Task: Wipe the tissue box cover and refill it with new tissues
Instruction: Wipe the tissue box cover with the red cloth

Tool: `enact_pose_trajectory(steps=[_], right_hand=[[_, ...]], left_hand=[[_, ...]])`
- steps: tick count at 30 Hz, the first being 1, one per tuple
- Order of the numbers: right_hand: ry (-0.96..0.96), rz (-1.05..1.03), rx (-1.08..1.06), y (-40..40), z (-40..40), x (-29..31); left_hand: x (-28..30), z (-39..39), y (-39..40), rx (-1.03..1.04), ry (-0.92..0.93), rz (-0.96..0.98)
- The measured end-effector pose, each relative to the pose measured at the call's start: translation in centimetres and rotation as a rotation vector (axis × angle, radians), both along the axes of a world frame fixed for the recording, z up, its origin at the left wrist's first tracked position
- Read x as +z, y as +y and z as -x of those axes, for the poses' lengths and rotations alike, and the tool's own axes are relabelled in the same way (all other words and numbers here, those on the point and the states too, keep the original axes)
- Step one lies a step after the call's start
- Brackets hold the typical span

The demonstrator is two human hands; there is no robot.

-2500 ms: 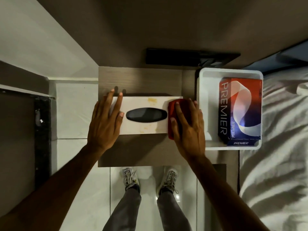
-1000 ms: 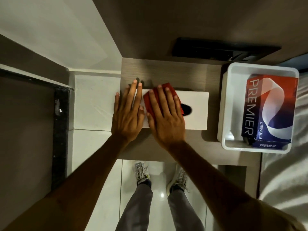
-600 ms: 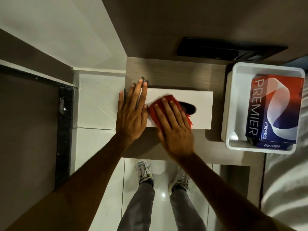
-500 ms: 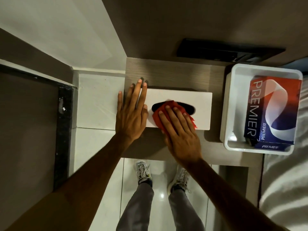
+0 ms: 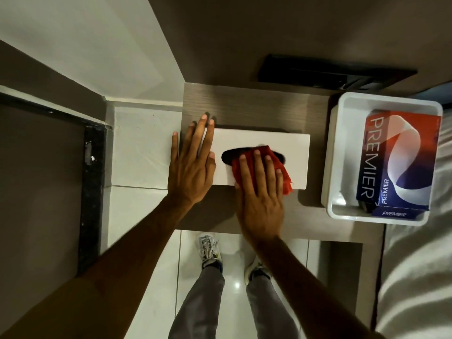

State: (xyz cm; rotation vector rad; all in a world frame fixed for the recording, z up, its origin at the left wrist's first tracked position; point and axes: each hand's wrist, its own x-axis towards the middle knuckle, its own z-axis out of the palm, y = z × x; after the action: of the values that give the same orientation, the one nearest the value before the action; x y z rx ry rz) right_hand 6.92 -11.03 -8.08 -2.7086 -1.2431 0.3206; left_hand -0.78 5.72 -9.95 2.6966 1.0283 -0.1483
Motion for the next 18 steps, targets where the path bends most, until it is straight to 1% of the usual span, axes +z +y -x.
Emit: enact_pose_trajectory(steps=[2, 4, 5, 6, 8, 11, 13, 15, 18], right_hand=[[-0.01, -0.005, 0.071, 0.7, 0.6, -0.5], [-0.039, 0.022, 0.182, -0.7, -0.5, -0.6], [-0.062, 0.037, 0.204, -1.6, -1.5, -0.4], [-0.072, 0.046, 0.187, -2.3, -2.5, 0.0], [-0.036, 0.037, 0.073, -3.3, -3.9, 1.2], [-0.009, -0.065, -0.084, -3.5, -5.2, 3.5], [0.0, -0.091, -0.155, -3.2, -5.7, 3.5], [0.02, -0.043, -0.131, -2.3, -5.9, 2.3], [0.024, -0.027, 0.002, -1.3, -6.5, 0.3]], left_hand=[[-0.1, 0.0, 0.1, -0.008, 0.008, -0.002], [-0.1, 0.0, 0.0, -0.009, 0.009, -0.005], [-0.1, -0.1, 0.0, -0.008, 0.007, -0.006], [0.0, 0.0, 0.0, -0.003, 0.006, -0.006], [-0.1, 0.0, 0.0, 0.004, 0.001, -0.006], [-0.2, 0.0, 0.0, 0.004, -0.003, -0.01], [-0.3, 0.0, 0.0, 0.006, -0.004, -0.01], [-0.2, 0.0, 0.0, 0.002, -0.002, -0.014], [-0.3, 0.1, 0.2, -0.003, -0.009, -0.01]])
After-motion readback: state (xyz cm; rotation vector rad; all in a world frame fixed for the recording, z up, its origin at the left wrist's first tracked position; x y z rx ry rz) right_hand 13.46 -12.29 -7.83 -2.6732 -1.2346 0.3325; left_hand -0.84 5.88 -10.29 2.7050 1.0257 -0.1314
